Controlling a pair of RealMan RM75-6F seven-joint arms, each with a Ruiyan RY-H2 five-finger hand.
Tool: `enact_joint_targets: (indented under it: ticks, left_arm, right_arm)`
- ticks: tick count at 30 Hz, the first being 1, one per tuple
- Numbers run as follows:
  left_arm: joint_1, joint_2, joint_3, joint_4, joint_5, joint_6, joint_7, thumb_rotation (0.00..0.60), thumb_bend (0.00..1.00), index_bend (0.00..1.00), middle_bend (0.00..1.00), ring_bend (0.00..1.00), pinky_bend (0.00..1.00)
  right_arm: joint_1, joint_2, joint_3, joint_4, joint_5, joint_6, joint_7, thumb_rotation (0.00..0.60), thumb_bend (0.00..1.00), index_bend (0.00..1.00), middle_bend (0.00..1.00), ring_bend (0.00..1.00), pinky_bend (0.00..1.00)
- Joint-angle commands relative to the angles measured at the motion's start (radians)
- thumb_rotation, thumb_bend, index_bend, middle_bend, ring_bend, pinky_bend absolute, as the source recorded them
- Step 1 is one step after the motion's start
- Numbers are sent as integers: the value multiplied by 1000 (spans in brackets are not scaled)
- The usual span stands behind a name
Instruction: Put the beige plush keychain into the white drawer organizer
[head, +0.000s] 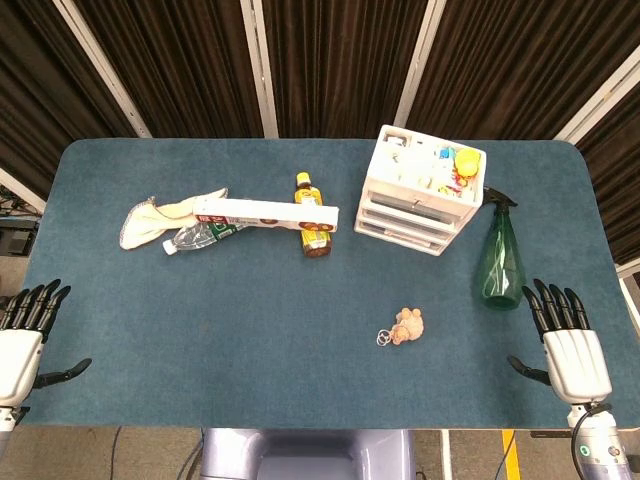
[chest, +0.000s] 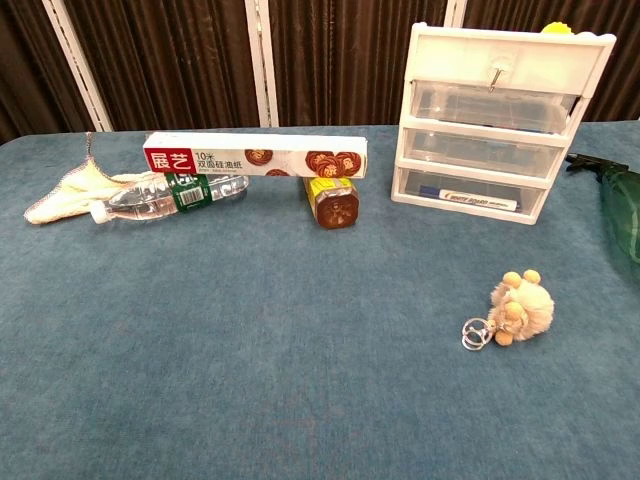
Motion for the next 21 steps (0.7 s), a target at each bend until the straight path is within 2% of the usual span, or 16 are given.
enact_joint_targets:
  ticks: [1, 5, 7, 9, 11, 12, 14, 17, 21]
  left_arm:
    - [0, -1, 0, 0, 1, 1, -1, 527, 44, 0, 0, 0, 0]
    - [2, 0, 3, -1, 7, 5, -2, 531, 44, 0, 0, 0, 0]
    - [2, 0, 4, -2, 9, 5, -1, 529, 44, 0, 0, 0, 0]
    - [2, 0, 5, -3, 9, 2, -2, 530, 44, 0, 0, 0, 0]
    - [1, 0, 6, -4, 9, 0, -1, 533, 44, 0, 0, 0, 0]
    - [1, 0, 6, -5, 9, -1, -1, 534, 44, 0, 0, 0, 0]
    - [0, 0, 6, -6, 9, -3, -1, 533, 45, 0, 0, 0, 0]
    - [-1, 0, 7, -7, 12, -3, -2, 534, 44, 0, 0, 0, 0]
    - [-1, 2, 10, -11, 15, -4, -4, 529, 44, 0, 0, 0, 0]
  right_arm:
    - [0, 0, 0, -3, -1, -1, 2, 600, 66, 0, 6, 0, 99]
    - [3, 4, 0, -23, -17, 0, 3, 600, 66, 0, 30, 2, 107]
    - [5, 5, 0, -37, -29, 5, 0, 600, 67, 14, 119, 63, 198]
    - [11, 6, 2, -60, -46, 7, -7, 600, 67, 33, 238, 191, 342]
    - [18, 7, 4, -87, -54, -1, -21, 600, 66, 51, 441, 409, 524]
    - [25, 8, 6, -107, -57, -9, -31, 600, 66, 55, 511, 479, 568]
    - [43, 7, 14, -151, -56, -34, -61, 600, 67, 61, 712, 666, 674]
    - [80, -9, 30, -217, -42, -91, -120, 600, 65, 72, 890, 834, 772]
    - [140, -68, 54, -293, 6, -187, -243, 600, 65, 162, 994, 951, 841]
